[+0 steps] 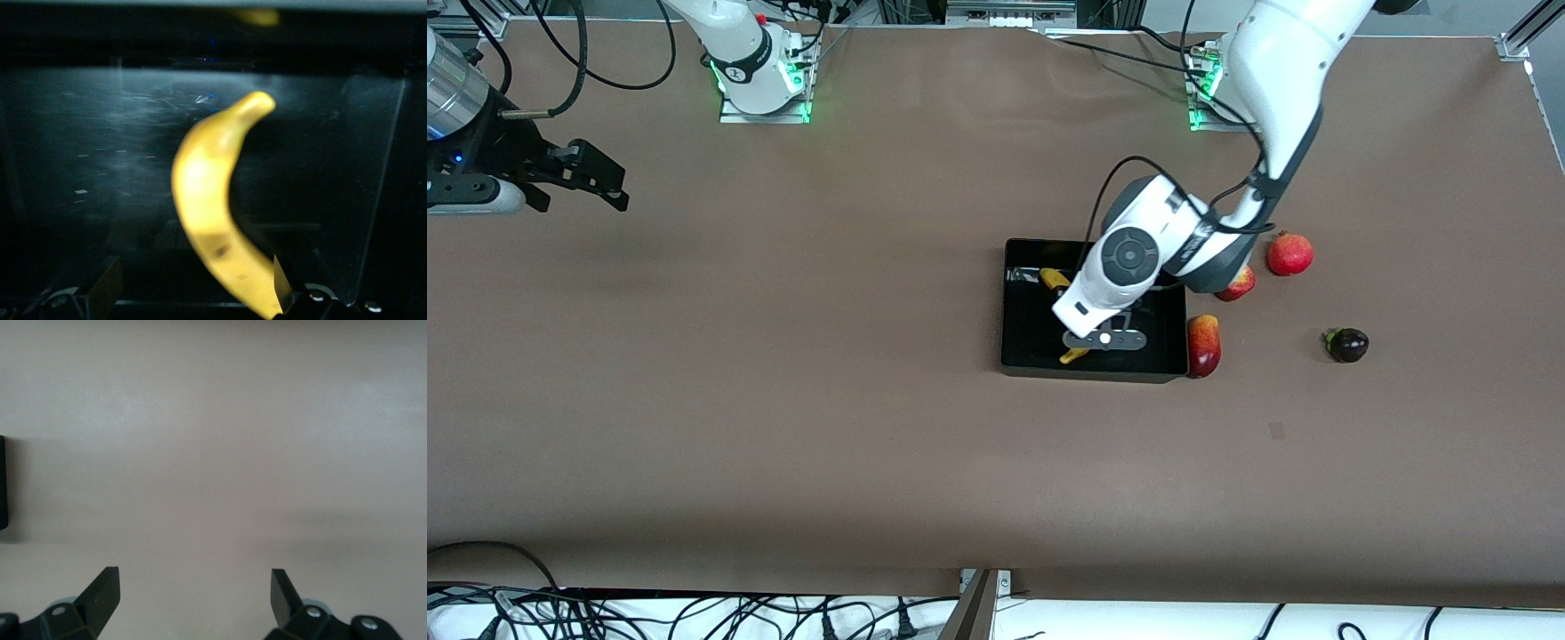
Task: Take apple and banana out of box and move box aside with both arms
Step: 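Move the left gripper back into the tray and grasp the banana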
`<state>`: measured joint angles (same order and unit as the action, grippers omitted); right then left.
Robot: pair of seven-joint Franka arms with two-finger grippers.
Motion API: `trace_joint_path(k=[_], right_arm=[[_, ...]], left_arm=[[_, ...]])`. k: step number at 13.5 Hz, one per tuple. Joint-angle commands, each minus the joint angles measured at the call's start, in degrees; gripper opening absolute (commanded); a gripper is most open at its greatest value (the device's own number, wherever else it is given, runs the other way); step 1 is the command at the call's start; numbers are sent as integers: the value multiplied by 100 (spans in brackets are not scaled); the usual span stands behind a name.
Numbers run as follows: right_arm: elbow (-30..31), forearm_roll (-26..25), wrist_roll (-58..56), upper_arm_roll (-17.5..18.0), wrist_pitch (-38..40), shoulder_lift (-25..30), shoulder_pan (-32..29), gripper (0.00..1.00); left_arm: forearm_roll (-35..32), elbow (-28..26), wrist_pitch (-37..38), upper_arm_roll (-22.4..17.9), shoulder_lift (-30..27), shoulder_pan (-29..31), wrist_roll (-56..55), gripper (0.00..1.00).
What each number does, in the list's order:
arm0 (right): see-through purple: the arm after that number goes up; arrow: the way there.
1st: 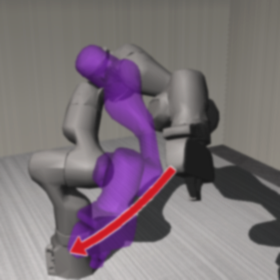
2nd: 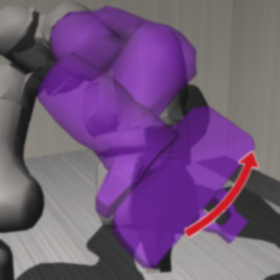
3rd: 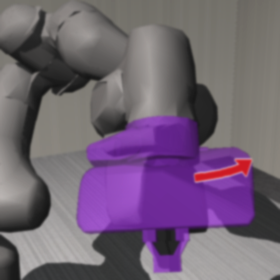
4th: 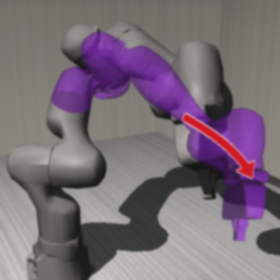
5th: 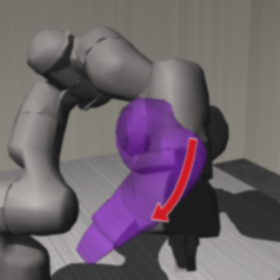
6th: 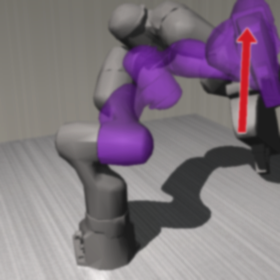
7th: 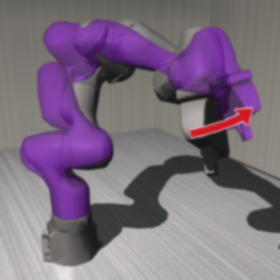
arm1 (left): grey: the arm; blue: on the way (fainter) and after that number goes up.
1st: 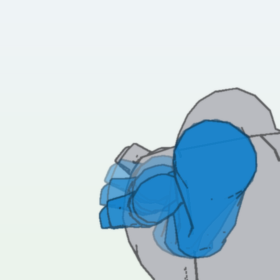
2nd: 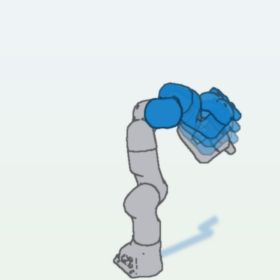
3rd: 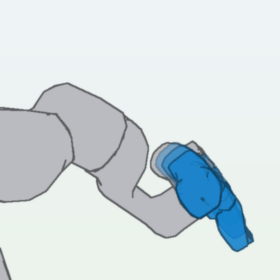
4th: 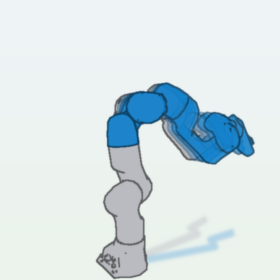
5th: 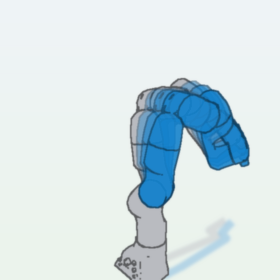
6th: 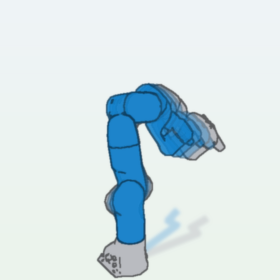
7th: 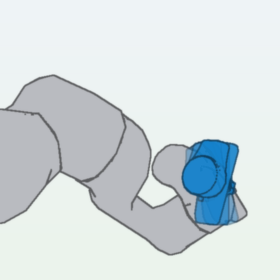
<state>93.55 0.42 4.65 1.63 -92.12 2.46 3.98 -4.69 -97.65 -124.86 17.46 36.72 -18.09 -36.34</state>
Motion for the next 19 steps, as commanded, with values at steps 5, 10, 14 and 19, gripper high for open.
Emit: trace_joint_path(k=[5,10,14,19], right_arm=[[-73,90,80,48,89,0,-46,100],[-73,98,80,30,98,-9,-46,100],[-73,107,80,39,45,-18,-46,100],[-73,107,80,39,71,-9,-46,100]], left_arm=[[-85,-60,-636,-23,485,-221,-285,87],[-85,-43,-531,-23,328,-168,-321,0],[-85,45,12,-84,-102,-124,-294,0],[-111,1166,2250,-102,-569,419,29,0]])
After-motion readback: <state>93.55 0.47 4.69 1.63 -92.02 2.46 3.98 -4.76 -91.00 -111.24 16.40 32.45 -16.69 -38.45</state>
